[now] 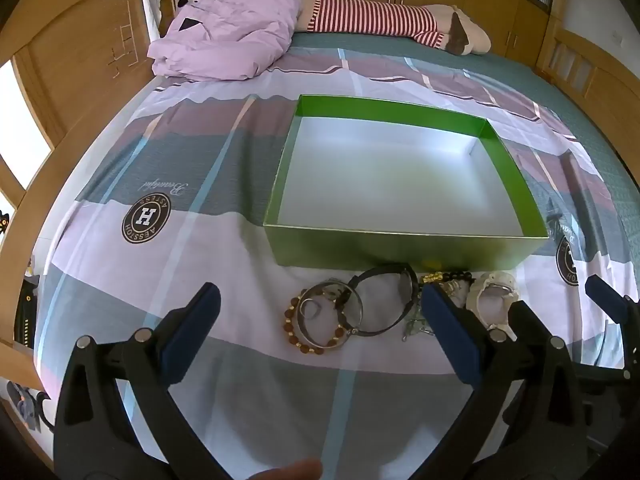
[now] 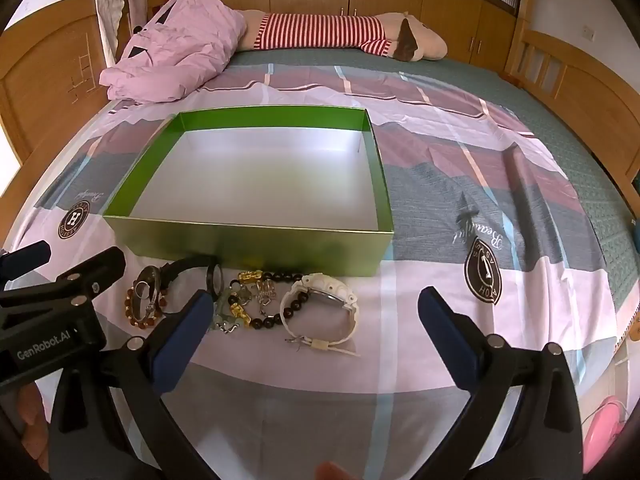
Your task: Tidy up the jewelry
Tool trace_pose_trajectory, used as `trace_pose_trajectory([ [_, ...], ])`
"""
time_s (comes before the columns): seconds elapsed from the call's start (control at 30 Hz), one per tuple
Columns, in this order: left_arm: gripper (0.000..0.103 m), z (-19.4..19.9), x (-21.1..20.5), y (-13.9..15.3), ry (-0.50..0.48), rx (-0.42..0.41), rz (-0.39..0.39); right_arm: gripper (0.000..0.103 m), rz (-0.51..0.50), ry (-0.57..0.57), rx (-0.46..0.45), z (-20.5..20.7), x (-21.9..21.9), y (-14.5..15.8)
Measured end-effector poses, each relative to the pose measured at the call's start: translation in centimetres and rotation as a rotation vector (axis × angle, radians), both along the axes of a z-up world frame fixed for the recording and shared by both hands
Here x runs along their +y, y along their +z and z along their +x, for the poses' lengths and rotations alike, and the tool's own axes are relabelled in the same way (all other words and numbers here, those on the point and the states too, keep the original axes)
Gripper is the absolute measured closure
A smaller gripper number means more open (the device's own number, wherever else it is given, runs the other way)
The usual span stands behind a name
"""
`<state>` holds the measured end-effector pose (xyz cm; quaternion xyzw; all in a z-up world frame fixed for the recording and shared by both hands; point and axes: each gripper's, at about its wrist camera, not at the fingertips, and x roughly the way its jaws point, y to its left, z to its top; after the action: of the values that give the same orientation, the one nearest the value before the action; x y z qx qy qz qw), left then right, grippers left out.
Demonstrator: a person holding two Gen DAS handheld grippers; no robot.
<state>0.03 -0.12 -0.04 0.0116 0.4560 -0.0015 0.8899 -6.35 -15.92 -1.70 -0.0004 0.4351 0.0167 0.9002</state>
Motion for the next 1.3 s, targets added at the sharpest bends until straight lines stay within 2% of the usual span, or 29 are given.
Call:
trace_pose_trajectory([
  [1.3,0.002,-0.02,0.13,0.01,-0.003,0.004,-0.010,0.001,0.013,0.010,0.011,-0.17,0.26,-0.23],
])
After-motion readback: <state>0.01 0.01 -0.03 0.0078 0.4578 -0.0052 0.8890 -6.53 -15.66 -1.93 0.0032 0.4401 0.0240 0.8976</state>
